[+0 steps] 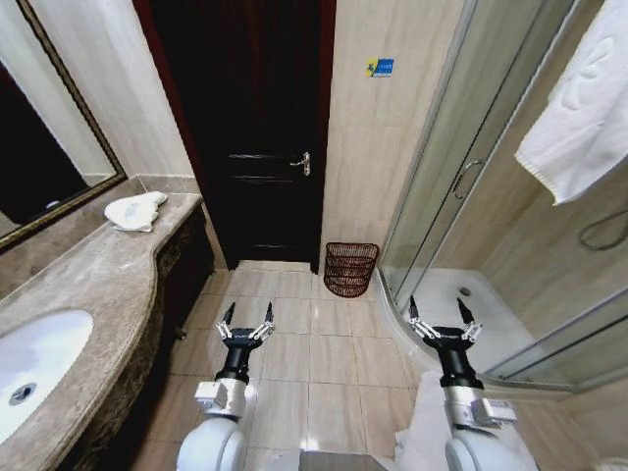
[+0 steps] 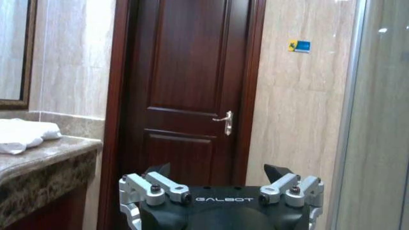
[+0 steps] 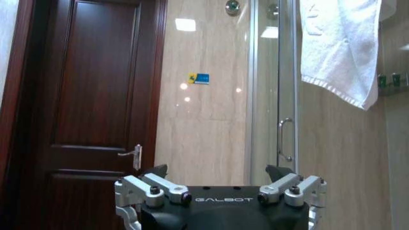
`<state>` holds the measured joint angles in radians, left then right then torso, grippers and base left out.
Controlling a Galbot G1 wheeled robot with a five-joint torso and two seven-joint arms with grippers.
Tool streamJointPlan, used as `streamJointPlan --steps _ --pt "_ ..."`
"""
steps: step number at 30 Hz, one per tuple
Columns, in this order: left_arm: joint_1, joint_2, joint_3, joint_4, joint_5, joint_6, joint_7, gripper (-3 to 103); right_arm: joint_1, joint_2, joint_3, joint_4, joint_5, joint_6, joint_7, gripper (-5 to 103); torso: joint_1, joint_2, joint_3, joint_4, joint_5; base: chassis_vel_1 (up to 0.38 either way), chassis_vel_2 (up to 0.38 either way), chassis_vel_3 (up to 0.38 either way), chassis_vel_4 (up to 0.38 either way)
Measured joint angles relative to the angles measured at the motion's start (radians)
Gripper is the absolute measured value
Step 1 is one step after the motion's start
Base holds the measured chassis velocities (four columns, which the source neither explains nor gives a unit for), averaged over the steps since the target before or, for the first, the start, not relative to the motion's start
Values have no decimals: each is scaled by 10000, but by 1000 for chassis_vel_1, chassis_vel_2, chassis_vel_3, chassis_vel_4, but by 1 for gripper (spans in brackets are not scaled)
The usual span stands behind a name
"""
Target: Discard the used towel into the hamper.
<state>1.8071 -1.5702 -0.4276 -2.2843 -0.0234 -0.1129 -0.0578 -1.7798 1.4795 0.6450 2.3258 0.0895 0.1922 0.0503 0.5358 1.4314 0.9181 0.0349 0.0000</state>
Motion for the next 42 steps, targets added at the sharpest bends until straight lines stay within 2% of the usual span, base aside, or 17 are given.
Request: streamJointPlan --steps 4,7,10,11,12,18,22,42 --pt "-14 -151 94 206 311 -95 -46 99 157 -28 -114 -136 44 -11 101 100 1 0 0 -1 3 0 0 0 0" --pt "-6 -332 305 974 692 -401 -305 99 295 58 -154 -293 -436 231 445 100 1 -1 0 0 -4 0 0 0 0" --pt "-7 -361 364 1054 770 -423 -413 99 319 47 -154 -348 -443 312 456 100 1 0 0 -2 0 0 0 0 0" --pt "-40 -379 460 1078 805 -346 -596 96 377 6 -139 -428 -441 406 457 100 1 0 0 -1 1 0 0 0 0" --pt "-77 -385 488 1078 825 -304 -629 98 424 -36 -113 -467 -433 455 455 100 1 0 0 -1 1 0 0 0 0" --pt "-118 -388 434 1010 923 -310 -451 100 329 -99 -60 -629 -157 565 296 100 1 0 0 -1 1 0 0 0 0" --pt "-73 -386 294 1011 929 -505 -273 100 347 -170 -97 -727 -119 592 267 100 1 0 0 -1 1 0 0 0 0" --pt "-97 -381 423 1066 896 -566 -275 100 203 -4 -198 -122 -47 337 73 100 0 0 0 -1 0 0 0 0 0"
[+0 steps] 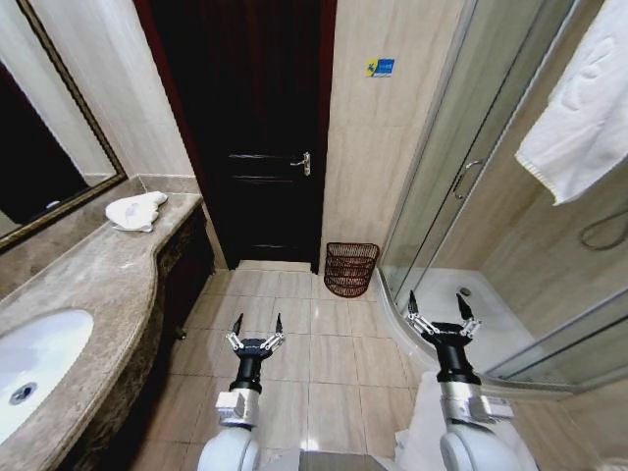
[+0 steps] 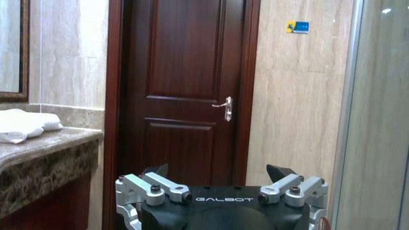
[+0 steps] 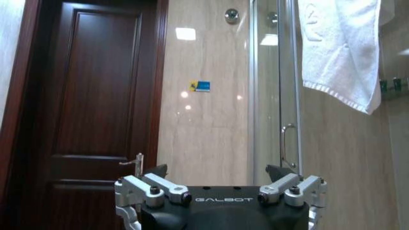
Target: Discard the used towel into the hamper.
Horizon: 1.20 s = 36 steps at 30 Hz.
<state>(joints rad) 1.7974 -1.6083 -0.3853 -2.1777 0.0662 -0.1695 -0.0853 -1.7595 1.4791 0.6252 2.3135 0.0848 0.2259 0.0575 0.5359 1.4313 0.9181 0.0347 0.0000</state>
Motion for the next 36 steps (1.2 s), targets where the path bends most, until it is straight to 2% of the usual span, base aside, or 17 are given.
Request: streamJointPlan --steps 16,36 --pt "-22 1 21 -13 46 -23 -29 100 -64 92 -87 36 66 31 -57 100 0 0 0 0 0 -23 21 29 -22" --pt "-5 2 61 -67 3 -155 -159 100 -148 151 -38 -95 140 188 -82 100 0 0 0 0 0 -101 100 104 -106"
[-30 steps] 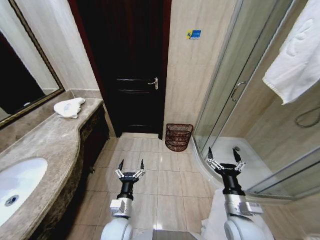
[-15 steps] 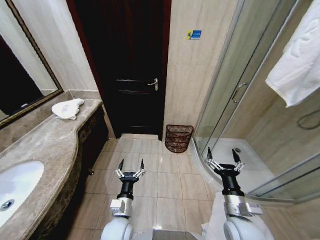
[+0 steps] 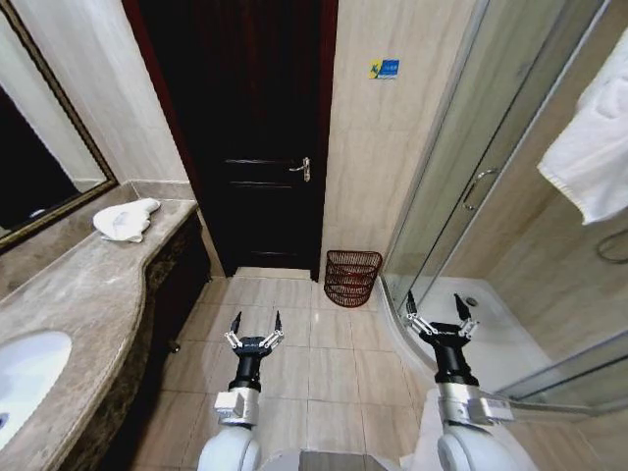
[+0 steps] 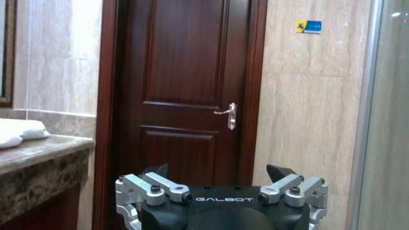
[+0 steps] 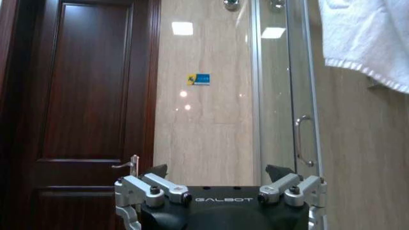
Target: Discard the used towel into the hamper.
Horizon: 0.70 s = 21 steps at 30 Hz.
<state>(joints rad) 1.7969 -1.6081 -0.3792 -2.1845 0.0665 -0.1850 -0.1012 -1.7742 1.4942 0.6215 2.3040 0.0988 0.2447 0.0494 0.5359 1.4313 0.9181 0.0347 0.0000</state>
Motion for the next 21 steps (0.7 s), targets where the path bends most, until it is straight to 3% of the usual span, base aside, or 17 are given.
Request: streamJointPlan --steps 12,15,18,21 --pt "26 0 106 43 30 11 -6 100 -166 90 35 48 -68 106 -31 100 1 0 1 2 6 -188 193 197 -201" --pt "31 1 99 35 28 9 0 100 -169 71 57 3 -115 94 3 100 2 0 1 -2 -9 -221 202 228 -225" --pt "51 0 75 -4 -28 13 7 100 -144 58 53 -42 -168 79 67 100 9 -4 3 5 9 -158 184 186 -186" --pt "34 1 52 -58 -143 106 -16 100 -52 59 23 -80 -232 98 164 100 9 -4 2 -2 -7 -151 107 95 -114"
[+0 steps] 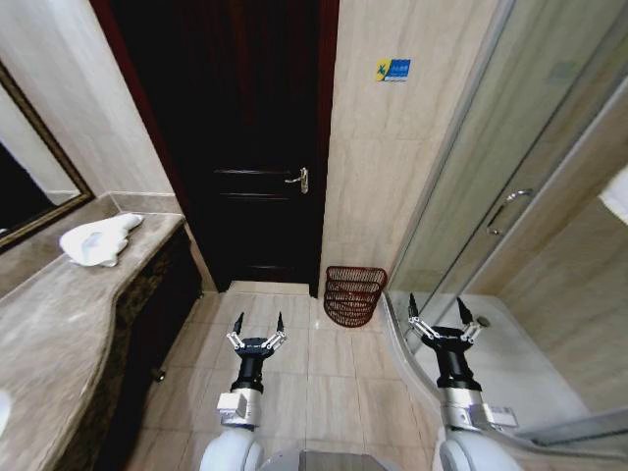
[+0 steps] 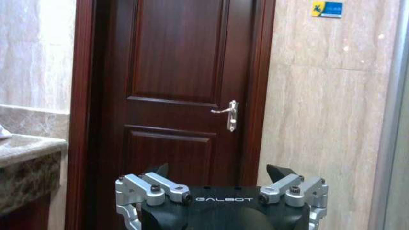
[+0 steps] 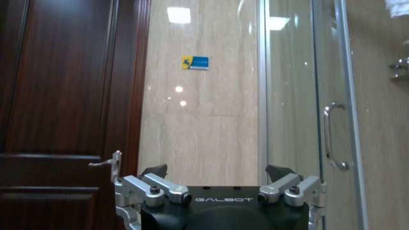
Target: Discard the used towel into the hamper.
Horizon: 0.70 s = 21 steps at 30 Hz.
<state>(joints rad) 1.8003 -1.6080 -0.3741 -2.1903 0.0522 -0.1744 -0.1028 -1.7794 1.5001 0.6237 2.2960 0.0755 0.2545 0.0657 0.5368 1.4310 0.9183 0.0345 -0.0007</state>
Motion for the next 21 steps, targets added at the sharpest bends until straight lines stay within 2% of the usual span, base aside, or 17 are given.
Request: streamJointPlan --steps 2,4,12,21 --pt "-12 0 -15 -73 -85 99 -20 100 112 -9 -42 -16 -6 0 61 100 0 -1 1 4 11 -16 48 37 -15" --pt "-12 0 -15 -100 -141 115 -17 100 142 -22 -52 -16 -4 -23 61 100 -7 1 -1 4 2 0 0 0 0" --pt "-9 0 -19 -178 -340 121 6 100 212 -8 -58 -18 -8 -165 -53 100 -18 8 -5 2 7 19 -28 -27 16" --pt "-9 0 24 -191 -516 145 -53 100 198 -31 -32 -278 114 22 -48 100 -8 4 -3 2 7 9 14 -6 -14"
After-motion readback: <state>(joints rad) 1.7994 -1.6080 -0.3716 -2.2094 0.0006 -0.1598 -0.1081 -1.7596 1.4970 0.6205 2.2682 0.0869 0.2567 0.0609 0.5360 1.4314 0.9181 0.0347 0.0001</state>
